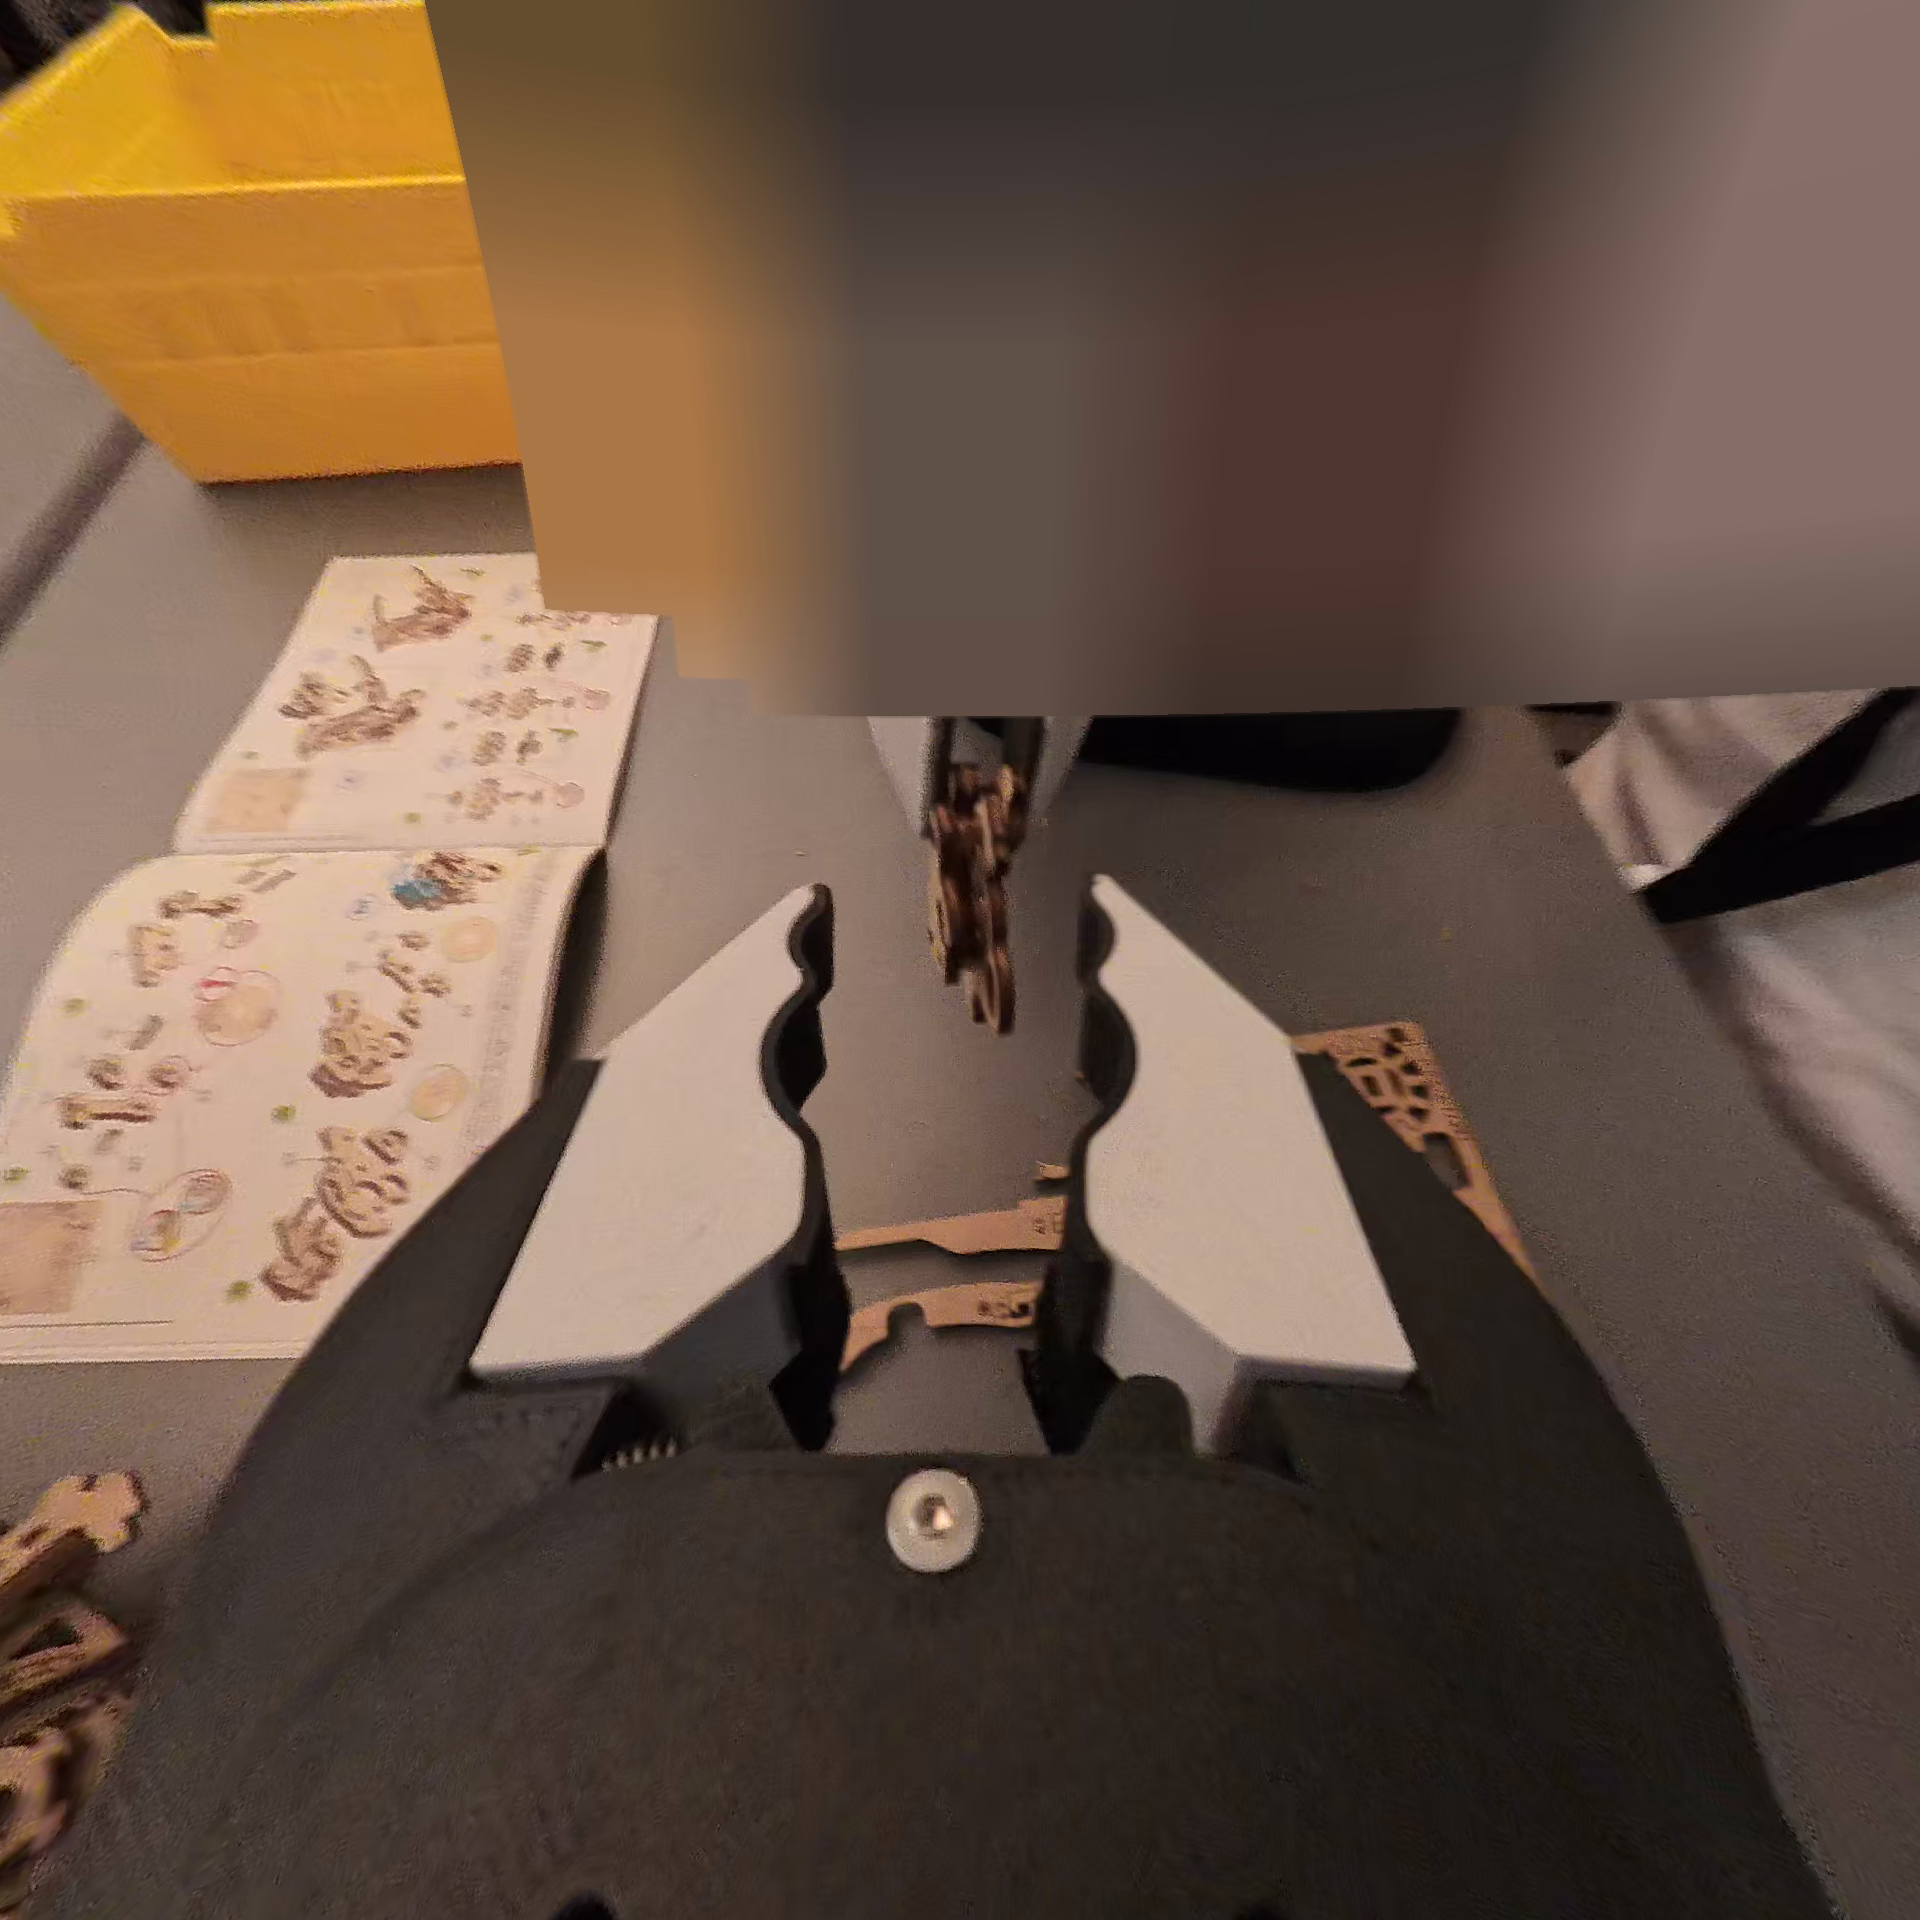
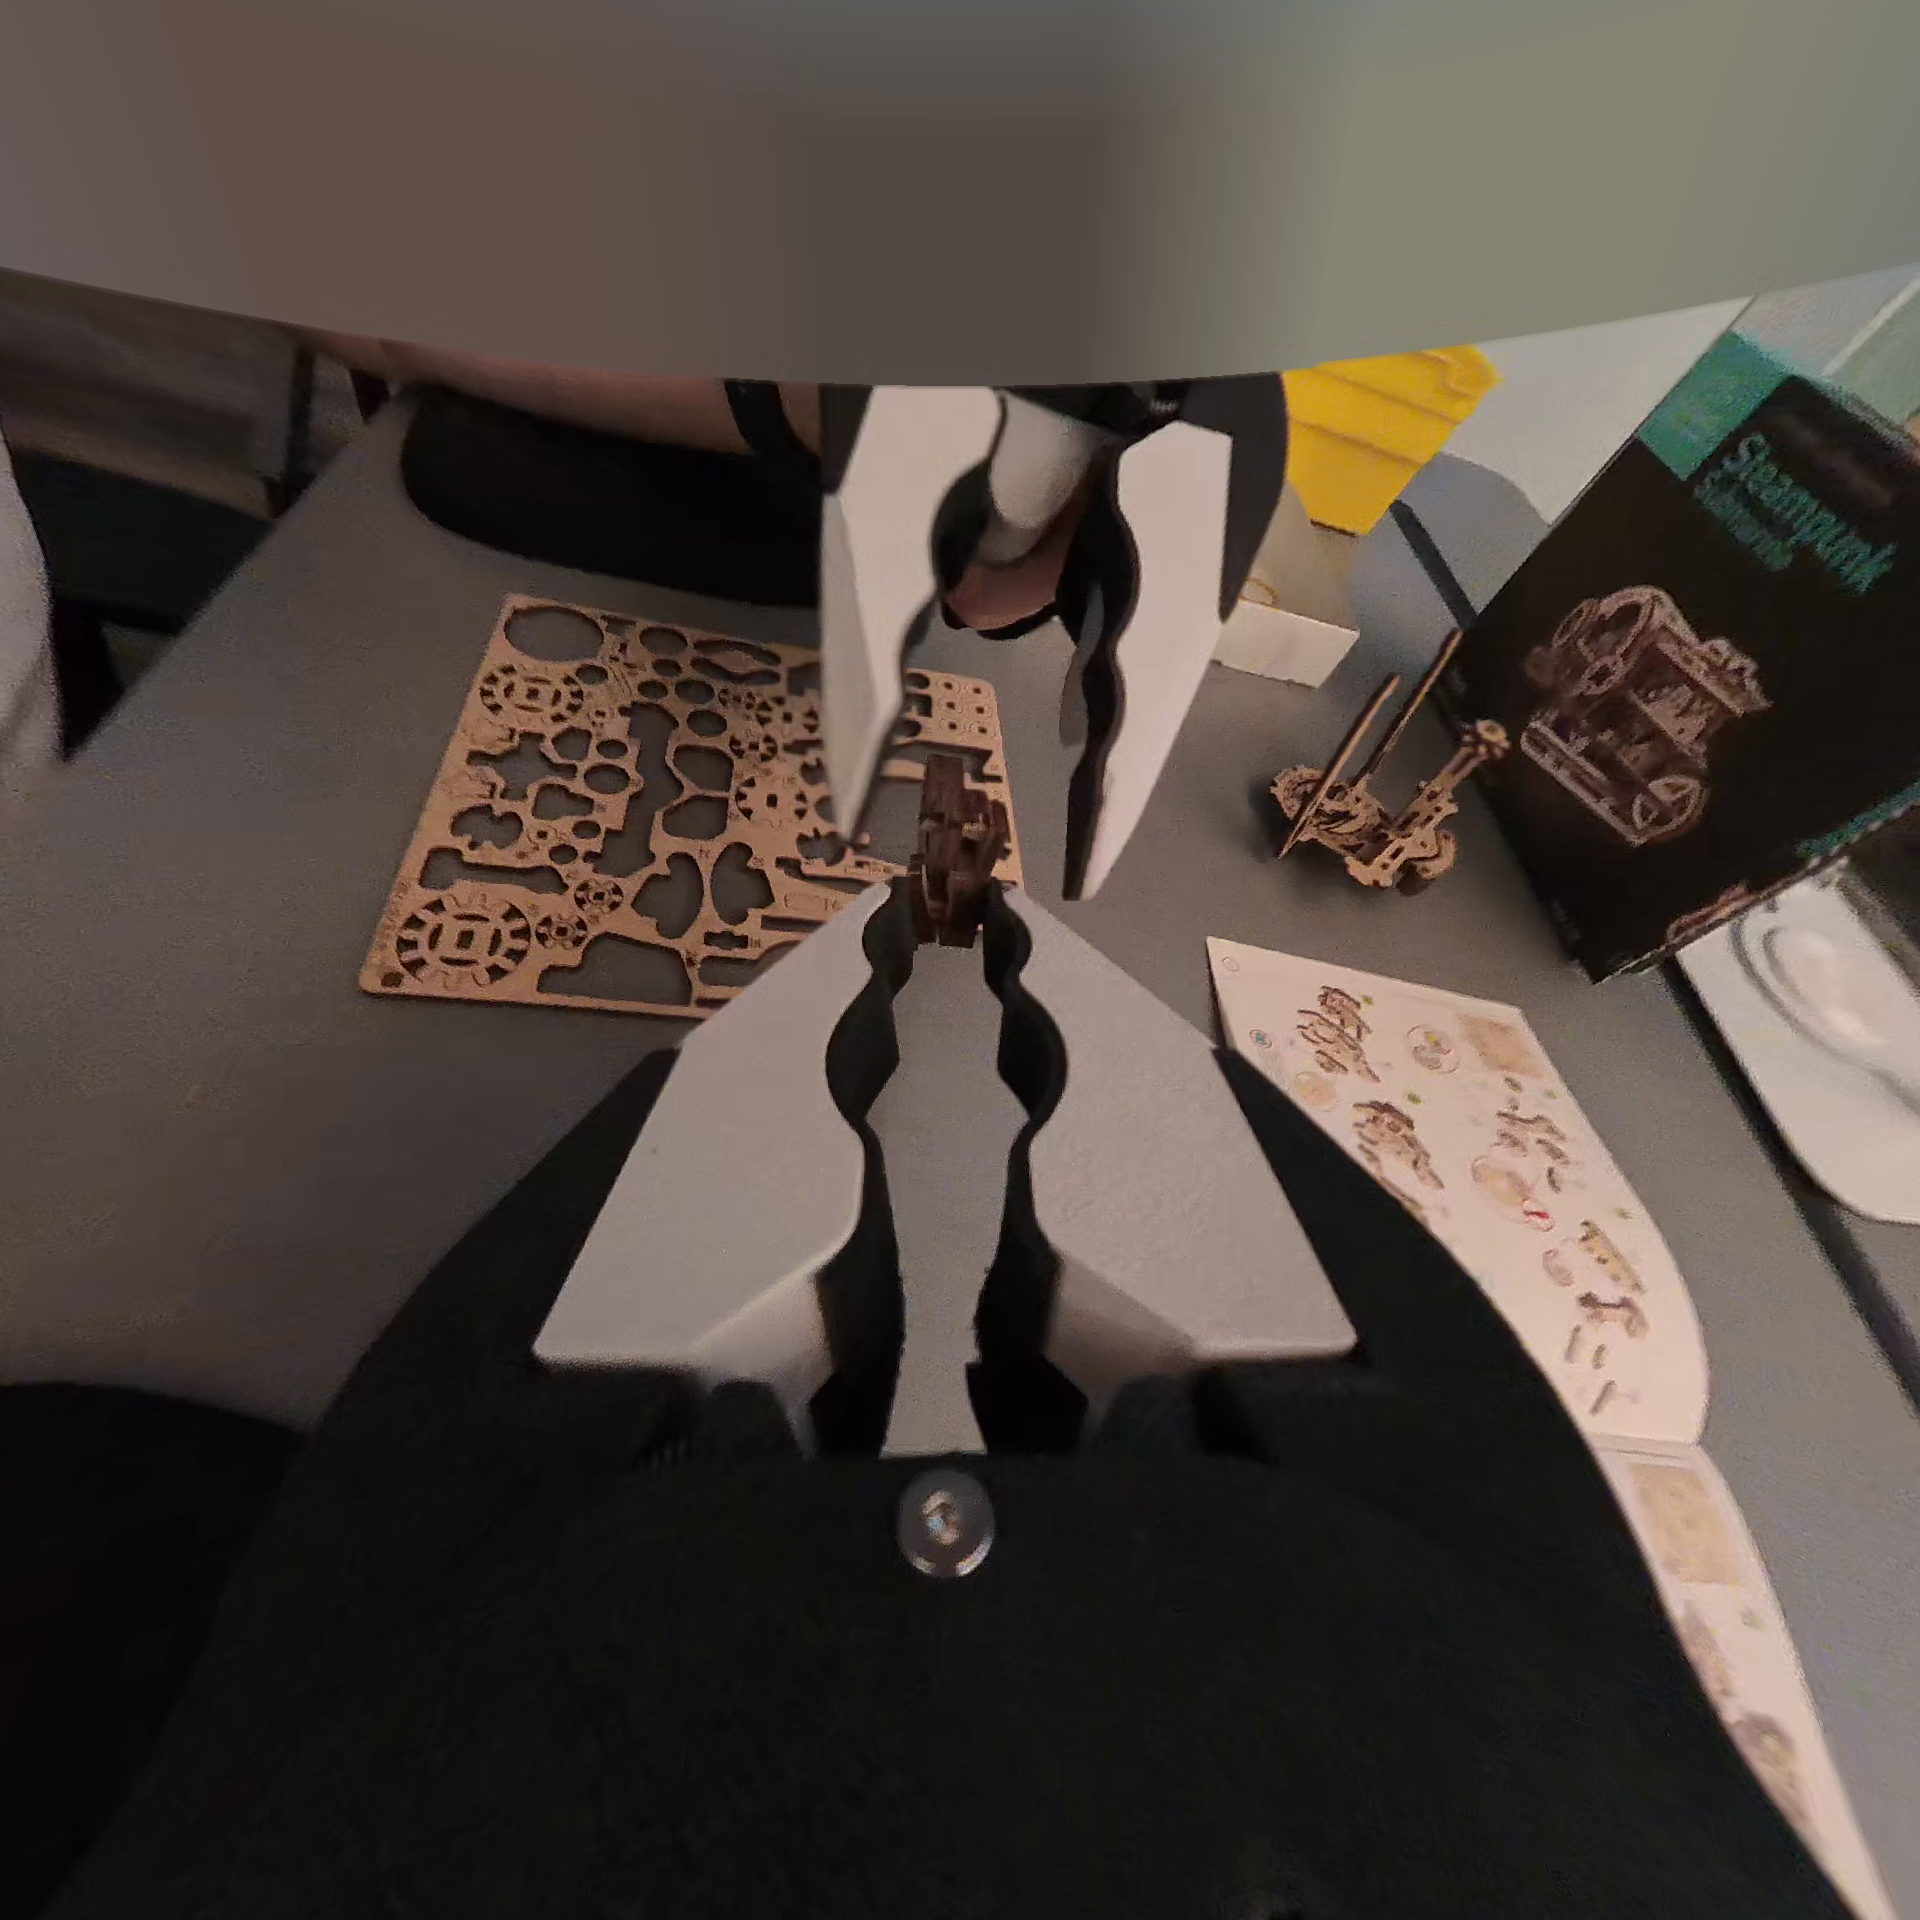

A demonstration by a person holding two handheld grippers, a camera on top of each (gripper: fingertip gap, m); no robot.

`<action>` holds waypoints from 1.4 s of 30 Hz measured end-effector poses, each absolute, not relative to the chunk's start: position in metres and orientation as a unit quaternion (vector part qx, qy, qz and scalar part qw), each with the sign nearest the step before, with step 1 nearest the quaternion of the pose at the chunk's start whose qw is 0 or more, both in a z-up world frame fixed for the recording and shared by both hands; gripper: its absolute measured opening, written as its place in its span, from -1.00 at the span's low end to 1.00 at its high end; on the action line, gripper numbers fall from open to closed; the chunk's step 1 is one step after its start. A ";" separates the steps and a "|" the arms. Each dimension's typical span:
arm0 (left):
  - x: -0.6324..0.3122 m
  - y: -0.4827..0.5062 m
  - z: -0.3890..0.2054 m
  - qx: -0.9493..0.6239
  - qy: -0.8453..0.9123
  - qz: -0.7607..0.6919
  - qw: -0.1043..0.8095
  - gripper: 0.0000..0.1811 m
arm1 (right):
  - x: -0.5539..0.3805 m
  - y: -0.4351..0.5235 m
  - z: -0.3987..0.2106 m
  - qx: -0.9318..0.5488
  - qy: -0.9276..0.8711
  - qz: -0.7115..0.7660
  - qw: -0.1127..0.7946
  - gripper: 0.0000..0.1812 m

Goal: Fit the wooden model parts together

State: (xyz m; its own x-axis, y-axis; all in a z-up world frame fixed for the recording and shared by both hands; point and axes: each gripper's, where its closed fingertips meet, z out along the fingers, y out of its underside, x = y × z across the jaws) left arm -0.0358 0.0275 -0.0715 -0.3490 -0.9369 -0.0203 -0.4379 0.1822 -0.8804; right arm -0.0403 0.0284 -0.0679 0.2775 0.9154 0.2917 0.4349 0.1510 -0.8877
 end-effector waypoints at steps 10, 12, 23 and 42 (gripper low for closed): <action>-0.035 0.024 -0.070 -0.437 0.735 -0.376 0.357 -0.83 | -0.046 0.031 -0.069 -0.599 -0.556 0.205 0.539 -0.86; -0.035 0.023 -0.067 -0.430 0.735 -0.375 0.365 -0.84 | -0.046 0.029 -0.065 -0.597 -0.549 0.223 0.540 -0.85; -0.037 0.017 -0.080 -0.411 0.767 -0.334 0.362 -0.84 | -0.047 0.024 -0.078 -0.605 -0.574 0.204 0.513 -0.88; -0.033 0.025 -0.066 -0.423 0.731 -0.365 0.391 -0.84 | -0.032 0.038 -0.067 -0.621 -0.528 0.215 0.538 -0.71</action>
State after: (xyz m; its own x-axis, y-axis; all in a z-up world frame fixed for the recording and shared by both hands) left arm -0.0328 0.0255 -0.0664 -0.3360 -0.9045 -0.2628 -0.3341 0.3753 -0.8646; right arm -0.0320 0.0382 -0.0665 0.3507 0.8868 0.3011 0.4242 0.1362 -0.8953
